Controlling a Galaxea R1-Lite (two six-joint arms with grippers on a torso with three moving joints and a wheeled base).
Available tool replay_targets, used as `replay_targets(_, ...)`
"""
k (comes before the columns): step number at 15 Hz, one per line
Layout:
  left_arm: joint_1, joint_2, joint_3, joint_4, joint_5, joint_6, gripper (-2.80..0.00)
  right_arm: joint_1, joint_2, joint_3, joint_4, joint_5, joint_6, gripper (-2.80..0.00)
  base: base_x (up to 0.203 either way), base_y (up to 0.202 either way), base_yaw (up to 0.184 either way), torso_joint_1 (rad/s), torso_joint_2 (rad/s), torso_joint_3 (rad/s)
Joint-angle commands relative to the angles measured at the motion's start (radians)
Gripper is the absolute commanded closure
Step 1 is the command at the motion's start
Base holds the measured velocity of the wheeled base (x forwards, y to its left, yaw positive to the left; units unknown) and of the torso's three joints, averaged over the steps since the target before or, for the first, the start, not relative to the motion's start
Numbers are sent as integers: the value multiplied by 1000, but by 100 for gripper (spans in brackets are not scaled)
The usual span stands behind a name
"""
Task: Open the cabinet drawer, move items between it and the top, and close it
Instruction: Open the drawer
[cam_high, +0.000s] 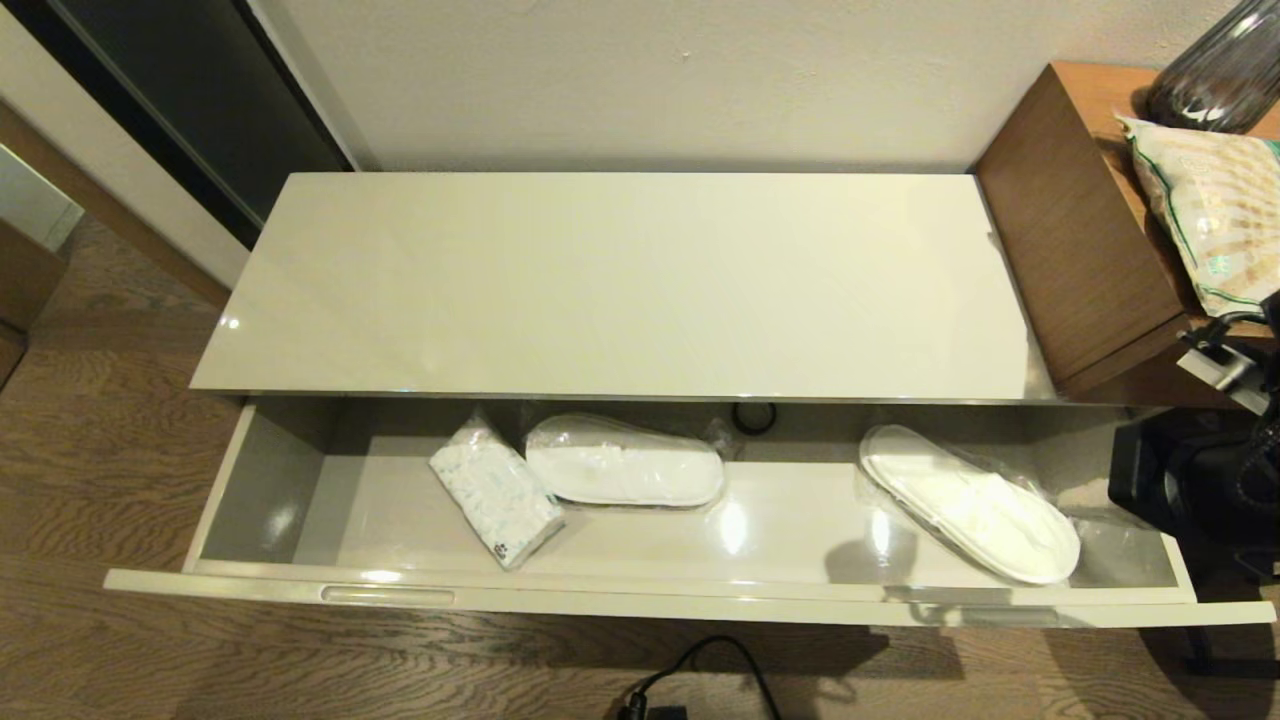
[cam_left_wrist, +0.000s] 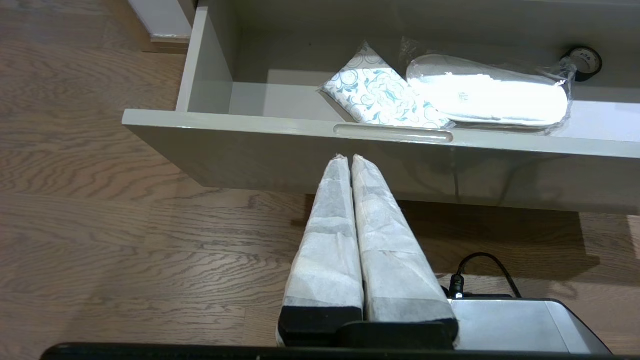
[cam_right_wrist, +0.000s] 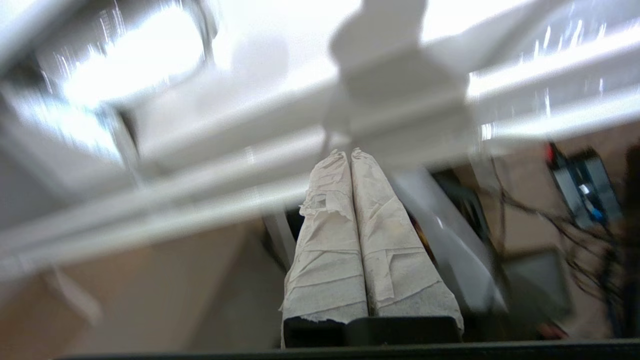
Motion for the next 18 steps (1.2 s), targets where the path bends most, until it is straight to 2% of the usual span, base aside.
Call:
replay_targets(1, 0, 1, 0, 0, 1, 0, 0, 0, 53, 2, -65, -51, 43, 0, 0, 0, 0, 0, 0, 0)
replay_targets(3, 0, 1, 0, 0, 1, 0, 0, -1, 105, -5, -128, -113, 102, 0, 0, 0, 0, 0, 0, 0)
replay_targets(5, 0, 1, 0, 0, 1, 0, 0, 0, 156, -8, -173, -128, 121, 0, 0, 0, 0, 0, 0, 0)
replay_targets(11, 0, 1, 0, 0, 1, 0, 0, 5, 309, 22, -193, -119, 127, 0, 0, 0, 0, 0, 0, 0)
replay_targets(16, 0, 1, 0, 0, 1, 0, 0, 5, 385, 83, -195, -72, 128, 0, 0, 0, 0, 0, 0, 0)
replay_targets(18, 0, 1, 0, 0, 1, 0, 0, 4, 426, 113, -251, -72, 128, 0, 0, 0, 0, 0, 0, 0)
